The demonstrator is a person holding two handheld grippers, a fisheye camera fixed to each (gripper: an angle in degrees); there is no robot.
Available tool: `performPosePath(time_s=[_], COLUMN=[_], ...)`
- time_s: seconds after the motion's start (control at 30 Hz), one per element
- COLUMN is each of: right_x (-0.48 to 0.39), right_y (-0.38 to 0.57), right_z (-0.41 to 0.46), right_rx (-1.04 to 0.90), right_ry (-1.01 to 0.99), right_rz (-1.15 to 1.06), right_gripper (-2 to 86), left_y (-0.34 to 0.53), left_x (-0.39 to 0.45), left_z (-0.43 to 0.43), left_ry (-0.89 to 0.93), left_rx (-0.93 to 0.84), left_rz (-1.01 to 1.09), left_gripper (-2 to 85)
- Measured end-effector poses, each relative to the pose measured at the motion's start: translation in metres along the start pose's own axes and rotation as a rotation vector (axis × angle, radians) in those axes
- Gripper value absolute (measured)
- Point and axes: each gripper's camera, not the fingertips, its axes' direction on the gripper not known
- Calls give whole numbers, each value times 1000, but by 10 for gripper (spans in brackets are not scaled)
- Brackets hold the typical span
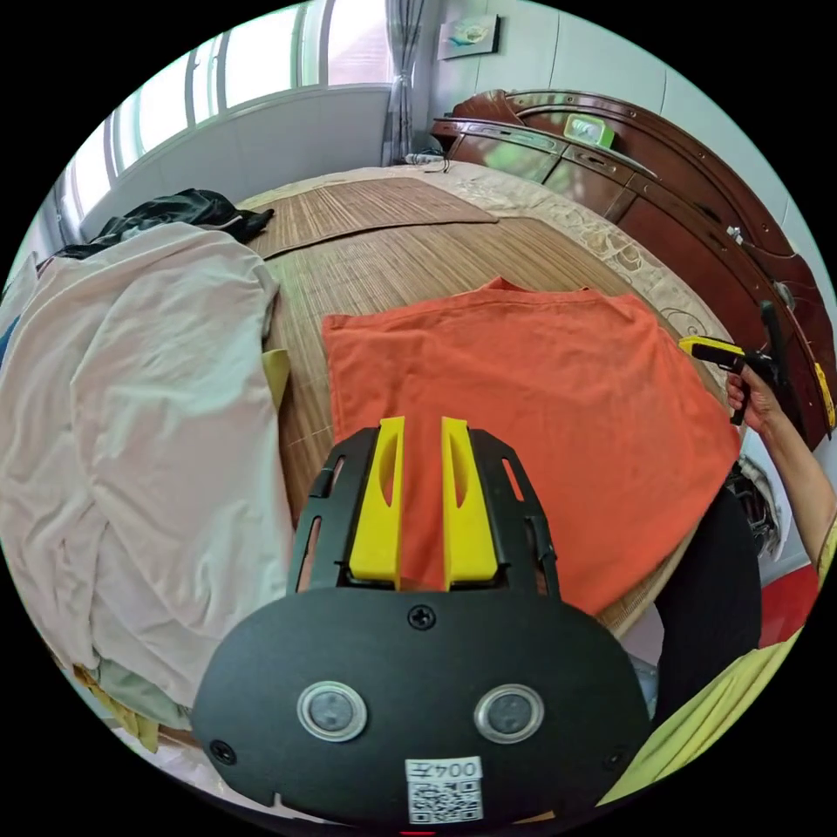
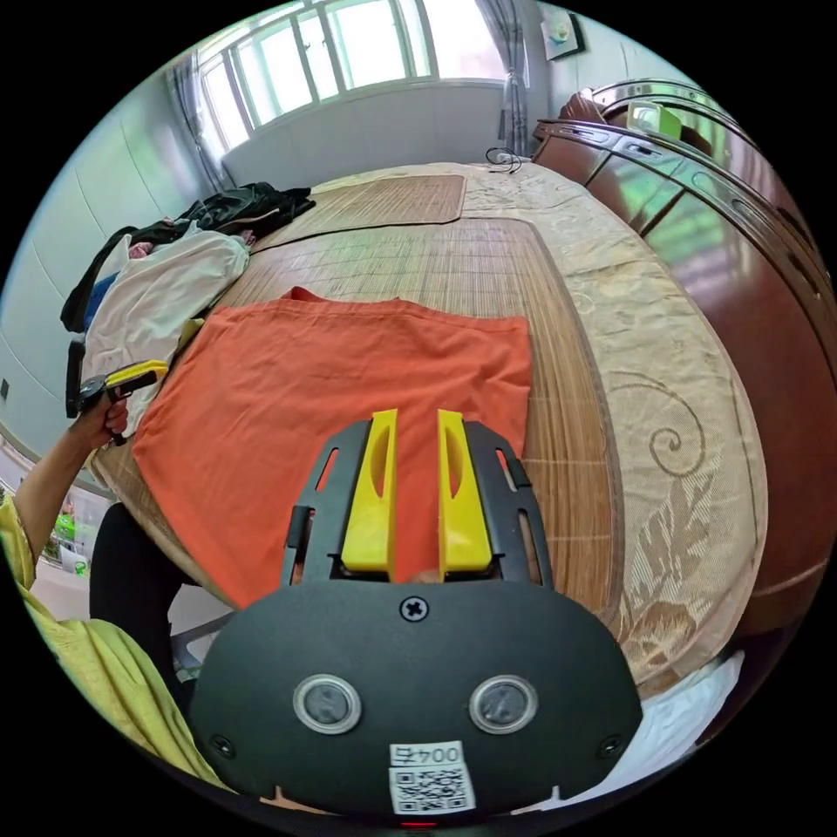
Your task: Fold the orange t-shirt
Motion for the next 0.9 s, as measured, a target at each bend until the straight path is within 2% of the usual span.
performPosePath(time_s=[0.07,0.13,0.33,0.43,0.5,0.57,0.63,0.77,0.9], right_x=[-4,-6,16,36,53,73,93,108,106], right_y=[-17,-36,-110,-141,-142,-127,-83,-1,66], right_z=[24,57,91,85,57,23,-12,-34,-38], right_rx=[-46,-121,-111,-129,-70,-28,-13,-49,-17], right_ry=[7,43,10,-75,-111,-173,-207,-193,-228], right_rz=[-21,-57,-77,-44,-41,-43,-36,23,151], right_gripper=[82,84,69,83,83,82,79,82,114], left_y=[-16,-27,-79,-99,-101,-84,-58,9,37], left_x=[2,-4,-33,-41,-42,-44,-44,-40,-36], left_z=[37,48,84,93,81,57,42,48,75], left_ry=[-43,-43,-39,-22,23,129,153,120,130], left_rx=[-77,-50,-26,-35,1,50,72,2,-38], left_rz=[-6,-15,-63,-85,-70,-41,-30,-34,-117], left_gripper=[73,71,70,79,84,84,82,74,65])
